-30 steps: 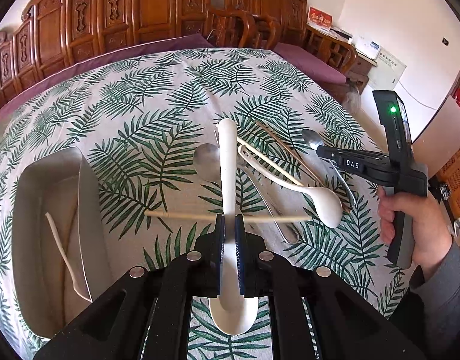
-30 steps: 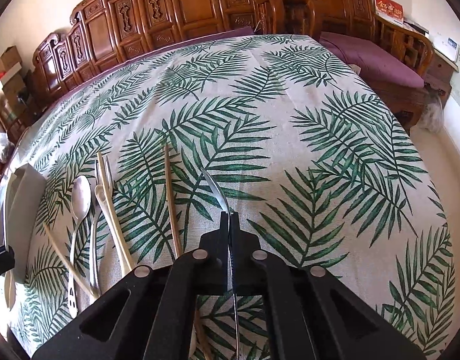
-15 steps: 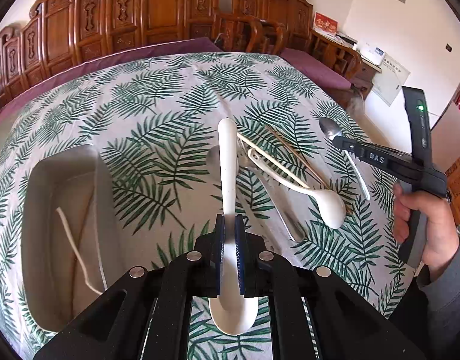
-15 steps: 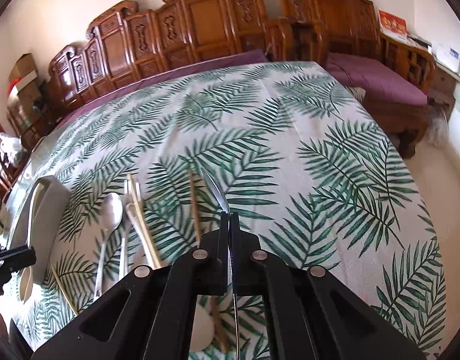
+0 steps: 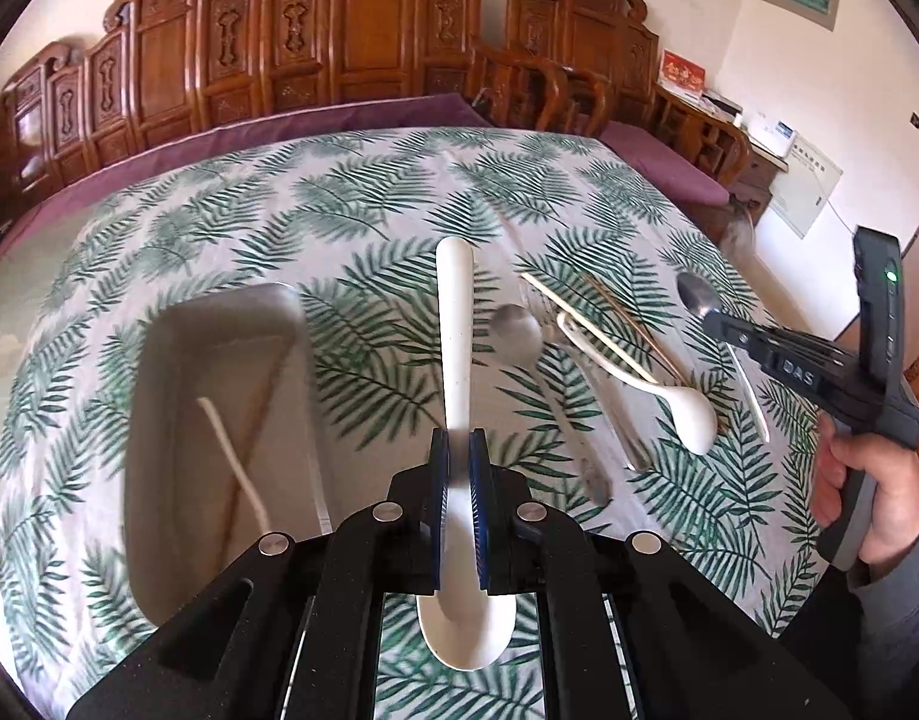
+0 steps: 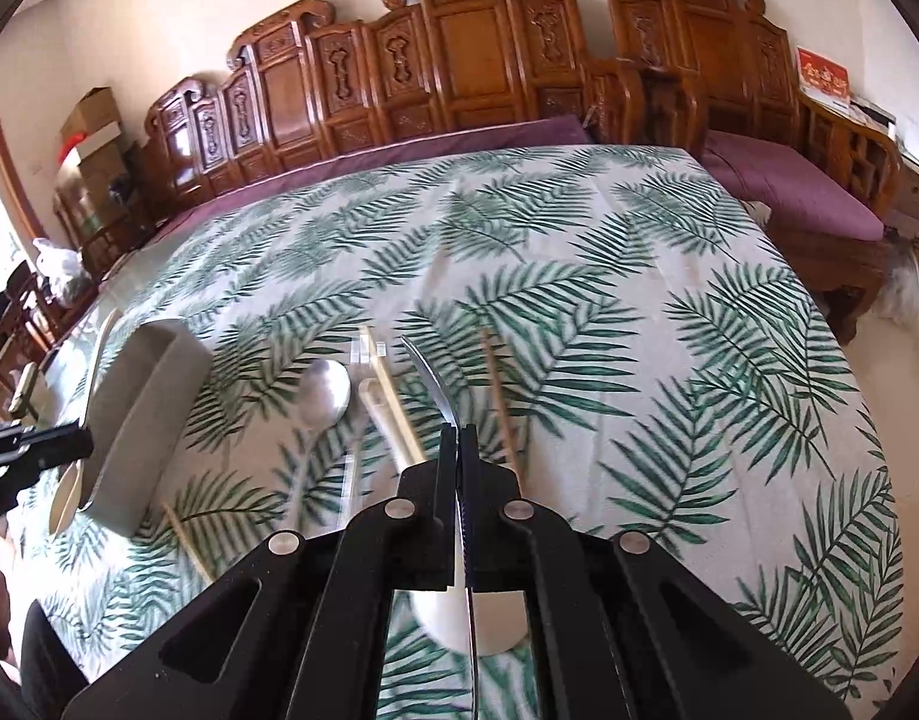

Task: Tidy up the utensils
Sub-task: 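Release the spoon into the grey tray with the left tool while the right tool releases the knife there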

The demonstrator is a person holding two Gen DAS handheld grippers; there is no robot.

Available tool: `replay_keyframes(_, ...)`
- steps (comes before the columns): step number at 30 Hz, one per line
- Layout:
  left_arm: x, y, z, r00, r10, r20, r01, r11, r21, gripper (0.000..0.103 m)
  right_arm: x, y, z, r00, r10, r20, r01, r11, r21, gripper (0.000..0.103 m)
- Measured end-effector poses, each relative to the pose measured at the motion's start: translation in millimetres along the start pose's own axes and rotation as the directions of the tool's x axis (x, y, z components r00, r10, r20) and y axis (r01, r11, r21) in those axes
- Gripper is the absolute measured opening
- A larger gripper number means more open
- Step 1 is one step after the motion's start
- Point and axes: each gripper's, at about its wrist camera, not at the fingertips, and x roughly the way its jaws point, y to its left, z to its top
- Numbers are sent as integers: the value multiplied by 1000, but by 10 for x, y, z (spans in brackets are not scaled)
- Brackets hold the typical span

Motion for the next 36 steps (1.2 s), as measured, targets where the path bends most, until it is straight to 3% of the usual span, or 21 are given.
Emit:
replay_keyframes(7,-72,371,66,999,27,20,-27,999,-34,6,-175,384,51,1000,14,15,-13,994,-110,2)
replay_keyframes(21,186,1180,-79,999,49,-14,-50,991,-121,6,-50,1235,236,994,108,-9,-108,977,-182,2)
replay_keyframes(36,385,1286,-170,994,60,-96,-70,993,-98,6,211,2175,297,981,180,-69,-192,949,-249,2)
